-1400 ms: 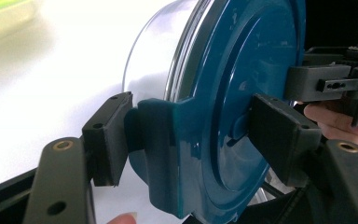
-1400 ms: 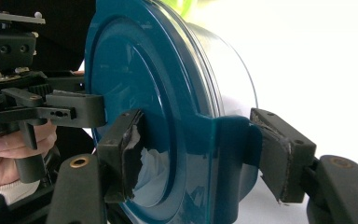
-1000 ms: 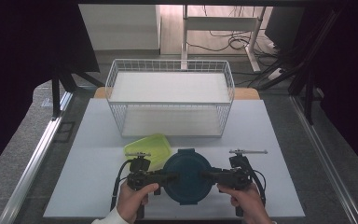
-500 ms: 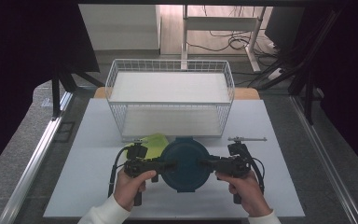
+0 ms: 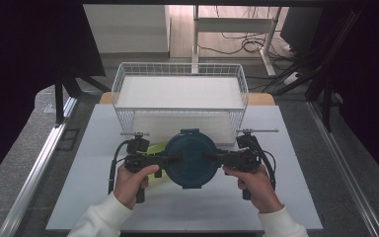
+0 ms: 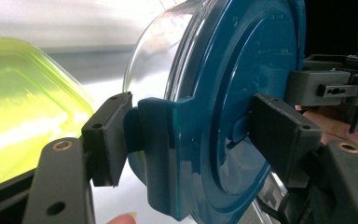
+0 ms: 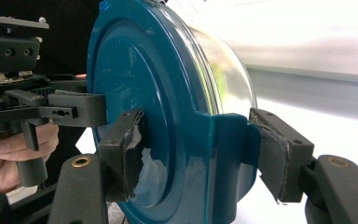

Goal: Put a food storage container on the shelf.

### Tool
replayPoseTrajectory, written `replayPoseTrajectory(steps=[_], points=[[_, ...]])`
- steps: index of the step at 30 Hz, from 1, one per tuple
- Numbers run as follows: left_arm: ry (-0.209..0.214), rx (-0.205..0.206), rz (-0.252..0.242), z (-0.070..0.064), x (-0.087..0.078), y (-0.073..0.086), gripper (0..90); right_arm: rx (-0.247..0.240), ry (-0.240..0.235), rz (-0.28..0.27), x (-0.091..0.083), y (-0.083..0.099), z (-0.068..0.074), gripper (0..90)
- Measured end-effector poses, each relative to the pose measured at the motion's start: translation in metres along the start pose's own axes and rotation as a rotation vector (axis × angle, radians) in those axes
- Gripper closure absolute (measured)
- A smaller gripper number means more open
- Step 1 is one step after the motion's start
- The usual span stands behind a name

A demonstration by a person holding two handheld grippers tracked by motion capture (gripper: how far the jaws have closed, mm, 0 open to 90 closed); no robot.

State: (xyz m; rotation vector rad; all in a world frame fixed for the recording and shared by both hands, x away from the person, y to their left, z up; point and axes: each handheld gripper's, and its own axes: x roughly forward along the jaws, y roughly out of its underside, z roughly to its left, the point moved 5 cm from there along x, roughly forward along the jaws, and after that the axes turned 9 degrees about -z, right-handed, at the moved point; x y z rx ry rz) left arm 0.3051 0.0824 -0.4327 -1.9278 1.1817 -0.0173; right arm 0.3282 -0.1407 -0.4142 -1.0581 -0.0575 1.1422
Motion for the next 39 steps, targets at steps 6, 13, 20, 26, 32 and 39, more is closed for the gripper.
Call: replayPoseTrajectory(steps=[6,13,20,26,32,39], points=[[-0.008,0.008,-0.001,0.002,-0.001,-0.010,31.7,0.006,-0.008,0.006,0.006,-0.010,0.000,37.7],[-0.011,0.021,-0.006,0.002,-0.002,-0.025,31.6,0.010,-0.007,-0.004,0.009,-0.021,0.002,37.7],[-0.008,0.035,-0.013,-0.001,-0.003,-0.041,31.5,0.009,-0.007,-0.015,0.009,-0.034,0.006,37.7],[0.002,0.048,-0.016,-0.001,-0.005,-0.054,31.5,-0.001,-0.002,-0.021,0.010,-0.046,0.010,37.7],[0.003,0.051,-0.034,-0.002,-0.007,-0.067,31.5,0.003,0.000,-0.030,0.012,-0.058,0.014,37.7],[0.006,0.070,-0.045,-0.006,-0.011,-0.090,31.4,-0.008,0.003,-0.041,0.011,-0.078,0.022,37.6]])
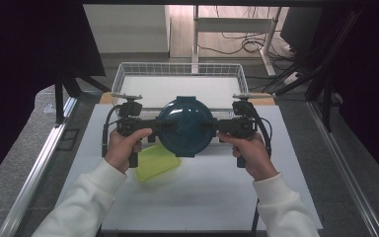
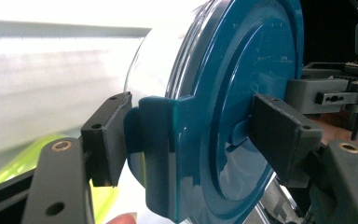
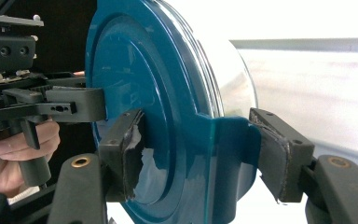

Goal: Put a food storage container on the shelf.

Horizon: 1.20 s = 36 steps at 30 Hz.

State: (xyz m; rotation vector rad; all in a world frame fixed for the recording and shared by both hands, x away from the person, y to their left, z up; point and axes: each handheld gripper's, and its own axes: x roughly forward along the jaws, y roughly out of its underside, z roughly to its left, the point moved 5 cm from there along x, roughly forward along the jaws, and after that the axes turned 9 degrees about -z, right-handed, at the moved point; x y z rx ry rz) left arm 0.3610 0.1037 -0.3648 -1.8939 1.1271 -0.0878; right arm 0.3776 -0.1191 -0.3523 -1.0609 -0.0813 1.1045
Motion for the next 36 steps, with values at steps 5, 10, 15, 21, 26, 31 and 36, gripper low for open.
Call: replayPoseTrajectory(steps=[5,10,15,21,26,31,36], points=[[0.010,0.007,-0.010,-0.001,0.000,-0.020,31.3,-0.006,0.008,-0.011,0.001,-0.017,0.004,37.6],[0.015,0.020,-0.019,-0.001,0.001,-0.039,31.4,-0.018,0.011,-0.020,0.003,-0.037,0.008,37.5],[0.013,0.023,-0.021,0.002,0.005,-0.055,31.4,-0.020,0.009,-0.026,0.007,-0.053,0.007,37.5],[0.015,0.029,-0.030,0.005,0.009,-0.074,31.3,-0.019,0.014,-0.028,0.013,-0.070,0.005,37.4],[0.012,0.029,-0.033,0.007,0.012,-0.089,31.2,-0.018,0.014,-0.028,0.017,-0.085,0.004,37.4],[0.007,0.045,-0.021,0.010,0.015,-0.104,31.2,-0.011,0.011,-0.024,0.023,-0.098,0.002,37.3],[0.000,0.044,-0.024,0.014,0.020,-0.112,31.2,0.009,0.007,-0.010,0.028,-0.105,-0.002,37.0]])
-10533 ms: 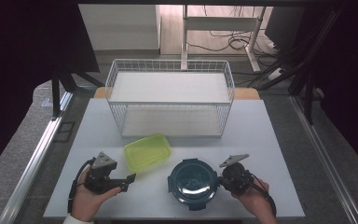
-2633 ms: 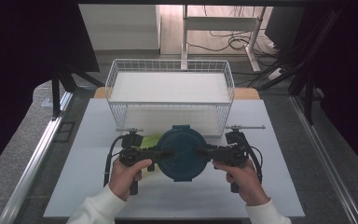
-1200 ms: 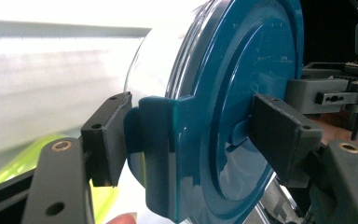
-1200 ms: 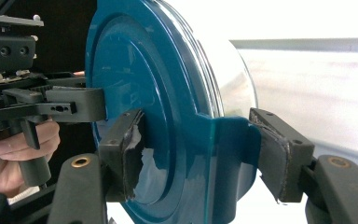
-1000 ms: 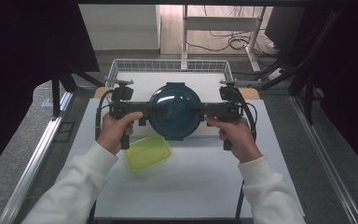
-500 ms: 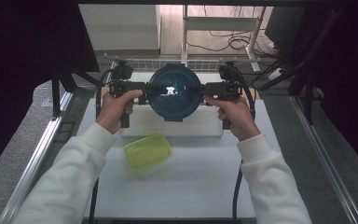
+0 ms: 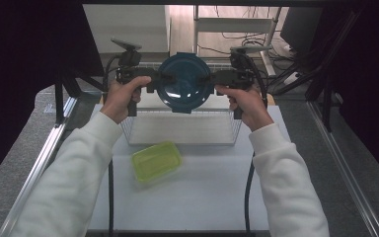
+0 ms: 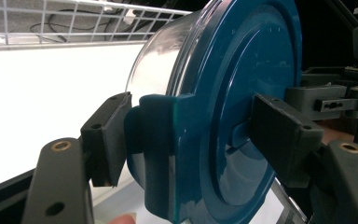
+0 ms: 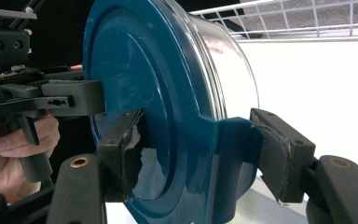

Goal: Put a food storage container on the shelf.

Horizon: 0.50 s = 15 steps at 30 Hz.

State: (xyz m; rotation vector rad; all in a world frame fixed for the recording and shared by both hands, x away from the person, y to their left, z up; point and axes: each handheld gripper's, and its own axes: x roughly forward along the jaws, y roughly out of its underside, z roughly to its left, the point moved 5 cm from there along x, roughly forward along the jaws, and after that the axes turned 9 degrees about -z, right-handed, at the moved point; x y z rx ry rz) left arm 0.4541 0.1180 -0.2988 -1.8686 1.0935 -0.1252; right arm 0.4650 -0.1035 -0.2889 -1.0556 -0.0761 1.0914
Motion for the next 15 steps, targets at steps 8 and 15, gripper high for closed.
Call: replayPoseTrajectory(steps=[8,15], points=[[0.002,-0.023,0.013,0.014,0.013,-0.001,31.2,0.005,0.008,0.018,0.011,-0.006,-0.012,36.8],[-0.007,-0.058,0.032,0.027,0.024,-0.004,31.1,0.031,0.013,0.033,0.025,-0.010,-0.025,36.4]])
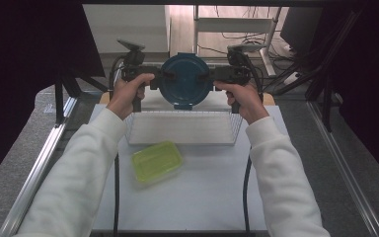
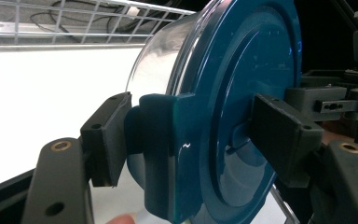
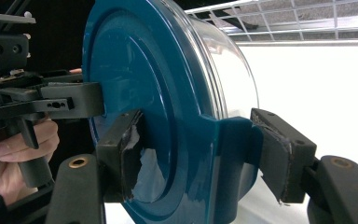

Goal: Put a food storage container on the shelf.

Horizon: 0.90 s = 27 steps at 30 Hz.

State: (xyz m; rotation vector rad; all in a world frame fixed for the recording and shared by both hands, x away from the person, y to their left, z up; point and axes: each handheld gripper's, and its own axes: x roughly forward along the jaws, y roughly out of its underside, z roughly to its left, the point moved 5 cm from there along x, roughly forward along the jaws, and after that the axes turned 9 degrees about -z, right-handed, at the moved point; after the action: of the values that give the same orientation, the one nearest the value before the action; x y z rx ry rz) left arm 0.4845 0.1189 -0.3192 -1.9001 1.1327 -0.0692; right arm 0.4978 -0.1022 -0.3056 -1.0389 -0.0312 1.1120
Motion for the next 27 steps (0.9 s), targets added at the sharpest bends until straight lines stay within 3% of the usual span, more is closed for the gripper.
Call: replayPoseTrajectory(steps=[11,21,27], points=[[0.009,-0.099,0.001,0.020,0.013,-0.005,31.2,0.047,0.033,0.018,0.016,-0.009,-0.010,35.0],[-0.015,-0.210,-0.020,0.034,0.029,-0.009,30.6,0.142,0.051,0.018,0.032,-0.011,-0.024,30.1],[-0.027,-0.228,-0.030,0.038,0.035,-0.009,30.3,0.198,0.040,0.013,0.036,-0.010,-0.032,29.0]])
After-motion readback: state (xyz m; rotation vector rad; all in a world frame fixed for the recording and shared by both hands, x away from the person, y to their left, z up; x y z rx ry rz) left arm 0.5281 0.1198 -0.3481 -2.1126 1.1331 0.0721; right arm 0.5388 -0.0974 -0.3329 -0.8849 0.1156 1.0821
